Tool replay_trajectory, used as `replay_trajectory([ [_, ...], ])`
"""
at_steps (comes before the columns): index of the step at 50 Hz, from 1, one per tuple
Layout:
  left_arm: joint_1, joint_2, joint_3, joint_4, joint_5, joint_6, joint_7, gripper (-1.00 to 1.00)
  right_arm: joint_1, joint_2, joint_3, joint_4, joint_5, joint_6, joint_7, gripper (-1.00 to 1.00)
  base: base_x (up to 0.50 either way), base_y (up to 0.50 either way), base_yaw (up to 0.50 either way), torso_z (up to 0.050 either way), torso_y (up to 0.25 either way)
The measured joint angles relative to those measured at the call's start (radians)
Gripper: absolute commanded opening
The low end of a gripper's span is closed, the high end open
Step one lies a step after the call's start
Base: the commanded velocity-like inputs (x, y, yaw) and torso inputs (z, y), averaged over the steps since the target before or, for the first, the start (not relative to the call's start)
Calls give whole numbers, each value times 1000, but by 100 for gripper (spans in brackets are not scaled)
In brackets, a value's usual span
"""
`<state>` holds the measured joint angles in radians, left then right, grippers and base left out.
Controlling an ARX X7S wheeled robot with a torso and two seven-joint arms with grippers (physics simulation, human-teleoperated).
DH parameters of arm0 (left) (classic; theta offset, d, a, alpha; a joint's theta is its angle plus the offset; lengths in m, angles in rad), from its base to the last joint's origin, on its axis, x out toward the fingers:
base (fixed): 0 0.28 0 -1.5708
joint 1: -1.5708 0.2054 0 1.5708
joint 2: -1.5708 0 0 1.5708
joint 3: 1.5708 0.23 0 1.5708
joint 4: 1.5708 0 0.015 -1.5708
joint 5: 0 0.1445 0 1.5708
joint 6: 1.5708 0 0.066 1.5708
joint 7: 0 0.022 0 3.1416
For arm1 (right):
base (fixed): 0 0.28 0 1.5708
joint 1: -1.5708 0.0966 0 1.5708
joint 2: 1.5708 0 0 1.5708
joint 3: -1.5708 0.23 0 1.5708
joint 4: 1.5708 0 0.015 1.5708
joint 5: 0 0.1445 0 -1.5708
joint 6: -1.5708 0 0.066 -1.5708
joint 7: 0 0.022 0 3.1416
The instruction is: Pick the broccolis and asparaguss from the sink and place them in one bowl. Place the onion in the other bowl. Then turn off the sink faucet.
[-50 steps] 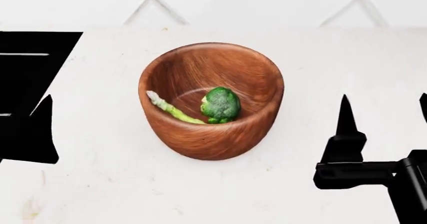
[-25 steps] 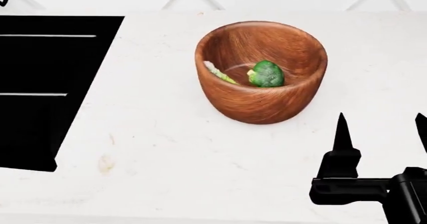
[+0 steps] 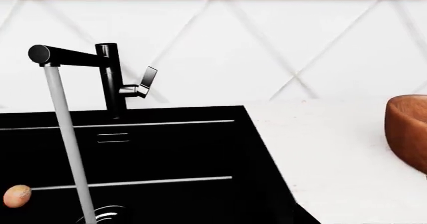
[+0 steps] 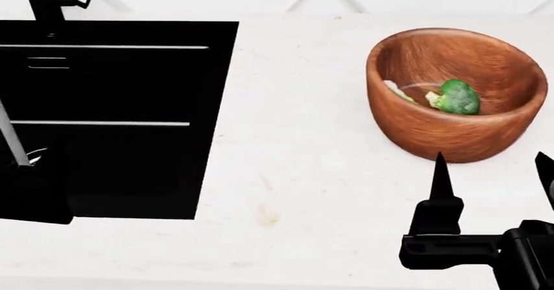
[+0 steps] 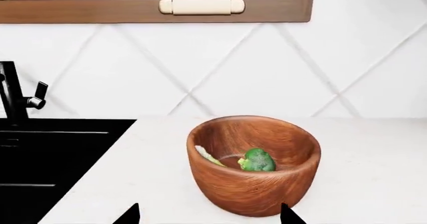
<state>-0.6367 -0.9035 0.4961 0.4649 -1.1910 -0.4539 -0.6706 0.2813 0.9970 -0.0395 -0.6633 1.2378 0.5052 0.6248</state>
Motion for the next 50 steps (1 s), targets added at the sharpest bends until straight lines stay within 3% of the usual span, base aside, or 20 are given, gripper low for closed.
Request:
replay_trajectory([
  [50, 10, 2, -6, -4, -1, 7, -1, 100, 9, -20, -26, 22, -21, 8, -7, 100, 0, 500, 0, 0, 0],
])
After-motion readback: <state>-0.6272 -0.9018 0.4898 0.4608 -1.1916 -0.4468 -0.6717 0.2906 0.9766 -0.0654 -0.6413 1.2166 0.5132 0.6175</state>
